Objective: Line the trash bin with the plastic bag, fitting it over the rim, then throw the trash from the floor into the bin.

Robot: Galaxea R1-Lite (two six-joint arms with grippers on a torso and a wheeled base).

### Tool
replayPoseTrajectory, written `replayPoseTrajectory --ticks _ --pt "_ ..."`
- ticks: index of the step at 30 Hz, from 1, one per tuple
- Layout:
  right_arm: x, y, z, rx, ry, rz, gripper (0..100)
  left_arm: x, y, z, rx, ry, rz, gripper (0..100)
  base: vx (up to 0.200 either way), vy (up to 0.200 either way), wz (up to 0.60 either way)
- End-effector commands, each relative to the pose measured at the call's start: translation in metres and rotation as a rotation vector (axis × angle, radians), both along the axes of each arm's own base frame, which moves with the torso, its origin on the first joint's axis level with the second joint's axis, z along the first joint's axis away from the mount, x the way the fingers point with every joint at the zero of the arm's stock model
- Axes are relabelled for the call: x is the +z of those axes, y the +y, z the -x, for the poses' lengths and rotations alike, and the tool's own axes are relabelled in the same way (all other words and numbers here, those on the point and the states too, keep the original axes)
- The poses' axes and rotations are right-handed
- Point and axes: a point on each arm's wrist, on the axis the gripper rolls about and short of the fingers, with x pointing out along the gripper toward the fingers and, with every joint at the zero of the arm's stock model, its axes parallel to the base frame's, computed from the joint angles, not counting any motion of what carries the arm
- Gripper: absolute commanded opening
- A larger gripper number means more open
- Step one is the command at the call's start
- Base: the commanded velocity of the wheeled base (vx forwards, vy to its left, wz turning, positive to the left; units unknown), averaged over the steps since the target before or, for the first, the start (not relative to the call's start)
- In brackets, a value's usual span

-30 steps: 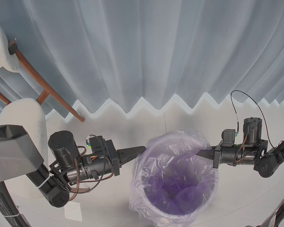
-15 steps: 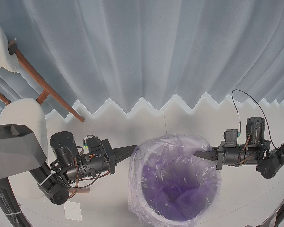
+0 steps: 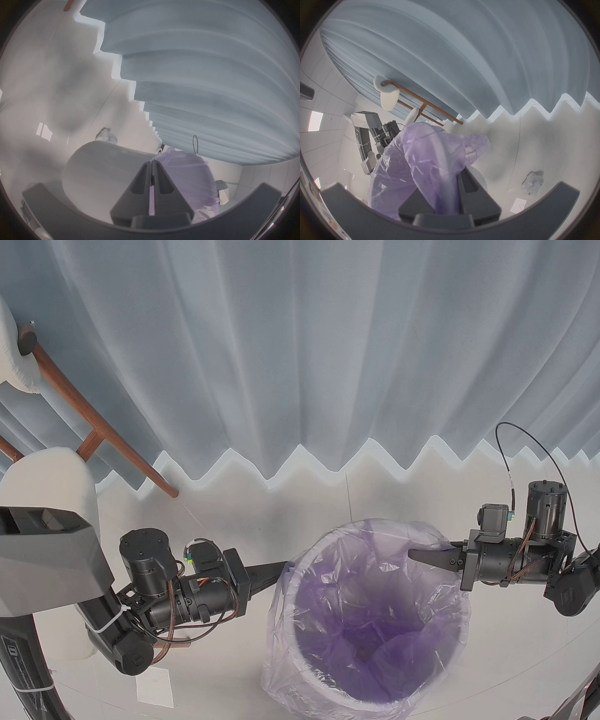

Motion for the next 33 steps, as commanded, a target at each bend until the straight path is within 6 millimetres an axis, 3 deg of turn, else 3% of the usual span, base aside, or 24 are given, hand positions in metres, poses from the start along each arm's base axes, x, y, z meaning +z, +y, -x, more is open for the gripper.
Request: replayPoseTrajectory --ticks 1,4,5,9,15,24,28,31,33 --pt "0.003 -0.001 0.002 0.0 -0.012 -0.008 0 -0.011 -0.003 -0.001 -0.006 0.012 -0.025 0 0.0 0.0 0.0" --pt "0.002 -0.001 0.002 -0.002 -0.01 -0.007 0 -0.008 -0.002 0.001 -0.01 0.016 -0.019 0 0.0 0.0 0.0" --pt "0.002 -0.001 0.002 -0.001 -0.012 -0.006 0 -0.008 -0.002 0.003 -0.011 0.021 -0.019 100 0.0 0.0 0.0" --pt "0.0 -0.001 0.002 -0.001 -0.008 -0.003 0 -0.004 0.003 0.007 -0.002 0.017 -0.02 100 0.0 0.0 0.0" --pt "-0.003 -0.001 0.001 -0.02 -0.007 0.011 0 0.027 0.022 0.024 0.028 -0.058 0.011 100 0.0 0.0 0.0" --pt "-0.022 -0.002 -0.016 -0.228 -0.021 0.129 0 0.051 0.049 0.061 0.072 -0.156 -0.004 100 0.0 0.0 0.0" --pt "-0.026 0.0 -0.015 -0.271 -0.025 0.148 0 0.041 0.051 0.062 0.09 -0.401 -0.279 100 0.0 0.0 0.0" --pt "-0.027 0.0 -0.016 -0.288 -0.021 0.155 0 0.035 0.048 0.058 0.123 -0.461 -0.45 100 0.0 0.0 0.0" --pt "-0.029 0.0 -0.02 -0.342 -0.025 0.178 0 0.045 0.027 0.055 0.172 -0.447 -0.563 100 0.0 0.0 0.0"
